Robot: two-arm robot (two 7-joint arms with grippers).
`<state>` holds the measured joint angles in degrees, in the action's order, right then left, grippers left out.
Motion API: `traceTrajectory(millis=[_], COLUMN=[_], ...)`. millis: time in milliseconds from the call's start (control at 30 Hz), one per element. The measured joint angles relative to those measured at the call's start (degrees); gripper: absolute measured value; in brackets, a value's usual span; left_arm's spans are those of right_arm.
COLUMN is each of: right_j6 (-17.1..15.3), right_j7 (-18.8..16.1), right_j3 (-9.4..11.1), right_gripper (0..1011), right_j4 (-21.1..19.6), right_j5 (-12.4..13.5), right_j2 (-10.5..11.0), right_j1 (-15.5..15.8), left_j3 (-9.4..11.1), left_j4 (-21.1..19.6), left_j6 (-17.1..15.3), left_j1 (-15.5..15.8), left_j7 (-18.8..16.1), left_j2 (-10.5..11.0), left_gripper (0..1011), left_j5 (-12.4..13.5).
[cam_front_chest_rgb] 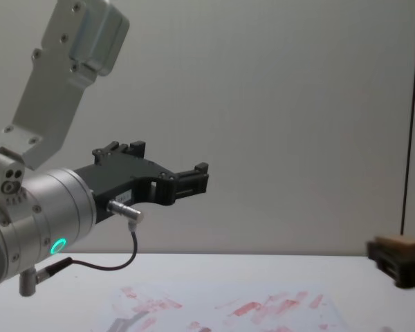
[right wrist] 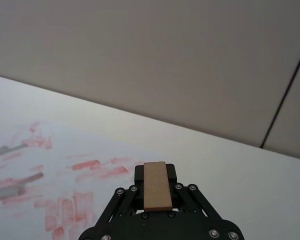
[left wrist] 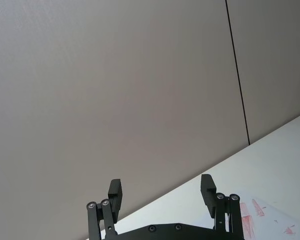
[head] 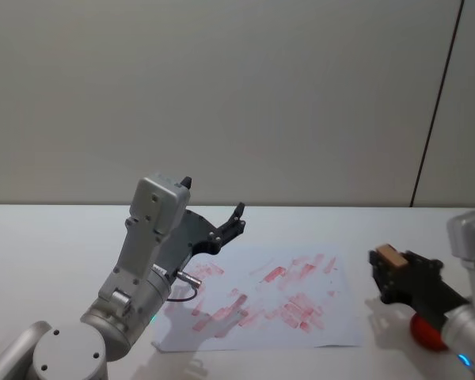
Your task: Use the one hand to pick up the stamp and affix it onto the A4 paper.
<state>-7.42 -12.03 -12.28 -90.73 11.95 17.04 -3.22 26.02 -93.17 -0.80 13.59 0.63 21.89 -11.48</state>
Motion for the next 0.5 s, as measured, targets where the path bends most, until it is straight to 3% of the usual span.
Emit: traceTrajectory(millis=[233, 500], right_j6=[0.6, -3.3], right_j7=[-3.0, -6.1], right_j3=[-1.5, -3.7], right_gripper=[220, 219], right_j4=[0.9, 2.7], right_j5=[0.2, -2.5], right_j2=[-2.1, -4.4], right_j1=[-2.0, -4.3], left_j3=[0.0, 0.0], left_j4=[0.0, 0.0], left_j6=[0.0, 0.0], left_j1=[0.0, 0.0], left_j7=[0.0, 0.0], left_j2=[0.0, 0.0], left_gripper=[1002, 1003], left_j5=[0.0, 0.0])
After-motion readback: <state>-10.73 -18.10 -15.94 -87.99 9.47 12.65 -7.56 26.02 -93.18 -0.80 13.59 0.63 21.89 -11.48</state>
